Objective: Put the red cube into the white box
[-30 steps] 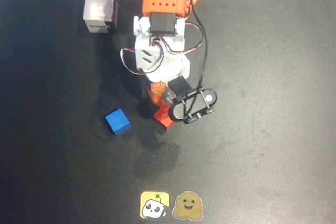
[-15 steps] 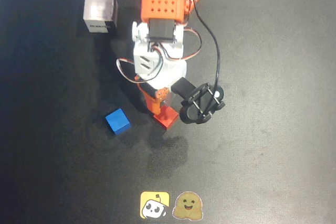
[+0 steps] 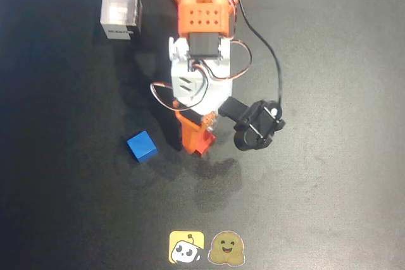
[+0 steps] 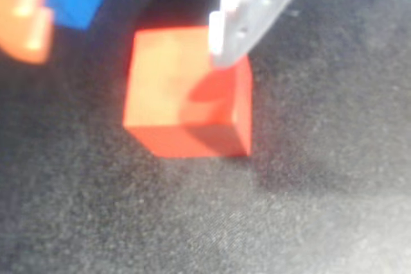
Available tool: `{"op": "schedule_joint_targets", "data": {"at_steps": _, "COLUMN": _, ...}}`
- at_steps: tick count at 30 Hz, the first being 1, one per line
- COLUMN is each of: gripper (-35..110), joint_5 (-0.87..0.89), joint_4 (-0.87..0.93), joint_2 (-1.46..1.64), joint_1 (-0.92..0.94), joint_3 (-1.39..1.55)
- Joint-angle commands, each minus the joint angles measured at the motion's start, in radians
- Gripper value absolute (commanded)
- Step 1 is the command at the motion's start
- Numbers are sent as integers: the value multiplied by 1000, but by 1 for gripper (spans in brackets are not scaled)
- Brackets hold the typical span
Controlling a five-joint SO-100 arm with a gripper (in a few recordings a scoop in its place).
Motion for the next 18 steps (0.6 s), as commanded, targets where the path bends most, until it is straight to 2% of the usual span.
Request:
{"op": "schedule_joint_targets", "data": {"at_steps": 1, "gripper": 23, "joint_5": -20, "joint_4": -18, "joint_2": -11, "joint_1": -3, "joint_3": -49}}
{"op": "schedule_joint_targets", "data": {"at_steps": 18, "gripper": 29, "joint_5": -44, "joint_4": -6, "joint_2": -37, "joint_1": -17, "joint_3": -64}}
